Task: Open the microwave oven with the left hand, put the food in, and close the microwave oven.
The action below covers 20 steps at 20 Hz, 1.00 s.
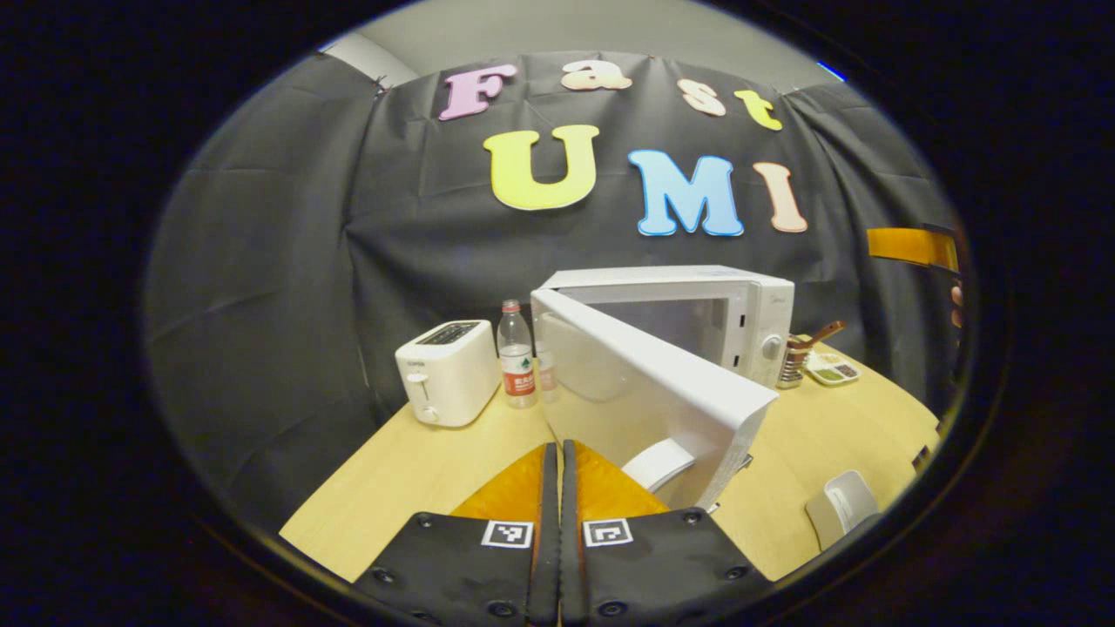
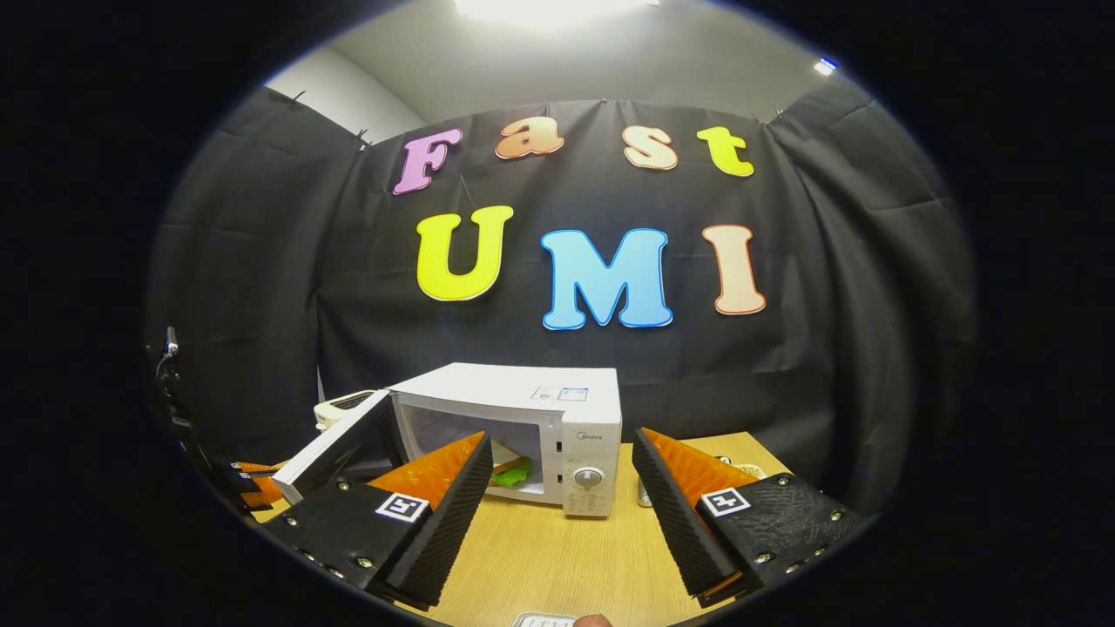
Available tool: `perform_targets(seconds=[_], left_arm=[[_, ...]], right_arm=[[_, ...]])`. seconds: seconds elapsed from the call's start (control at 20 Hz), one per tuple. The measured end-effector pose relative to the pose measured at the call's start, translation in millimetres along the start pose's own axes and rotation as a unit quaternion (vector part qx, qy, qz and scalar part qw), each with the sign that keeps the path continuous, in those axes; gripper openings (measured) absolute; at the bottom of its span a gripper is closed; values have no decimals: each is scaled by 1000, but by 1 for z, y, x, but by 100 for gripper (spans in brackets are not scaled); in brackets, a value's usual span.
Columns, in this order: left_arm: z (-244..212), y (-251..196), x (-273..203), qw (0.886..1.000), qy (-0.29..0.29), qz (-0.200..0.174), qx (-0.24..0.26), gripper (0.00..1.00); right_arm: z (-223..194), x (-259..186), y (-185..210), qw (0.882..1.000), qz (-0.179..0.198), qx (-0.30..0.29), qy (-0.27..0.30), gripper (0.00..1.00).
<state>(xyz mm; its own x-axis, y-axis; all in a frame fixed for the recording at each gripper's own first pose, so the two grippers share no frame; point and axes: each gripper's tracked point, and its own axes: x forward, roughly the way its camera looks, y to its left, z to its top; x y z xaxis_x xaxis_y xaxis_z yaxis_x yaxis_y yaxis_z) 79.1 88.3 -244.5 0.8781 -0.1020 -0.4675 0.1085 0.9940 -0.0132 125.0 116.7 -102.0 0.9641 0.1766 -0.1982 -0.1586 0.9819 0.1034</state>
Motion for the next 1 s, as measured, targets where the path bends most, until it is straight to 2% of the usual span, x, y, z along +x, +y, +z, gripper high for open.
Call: perform_targets(seconds=[0.45,1.0], left_arm=[[20,-69,34,995,-3,-93,17,7],[46,-125,82,986,-13,-165,17,7]], right_arm=[[-3,-5,-32,999,-47,1,4,98],[-12,-20,-80,992,-127,3,20,98]])
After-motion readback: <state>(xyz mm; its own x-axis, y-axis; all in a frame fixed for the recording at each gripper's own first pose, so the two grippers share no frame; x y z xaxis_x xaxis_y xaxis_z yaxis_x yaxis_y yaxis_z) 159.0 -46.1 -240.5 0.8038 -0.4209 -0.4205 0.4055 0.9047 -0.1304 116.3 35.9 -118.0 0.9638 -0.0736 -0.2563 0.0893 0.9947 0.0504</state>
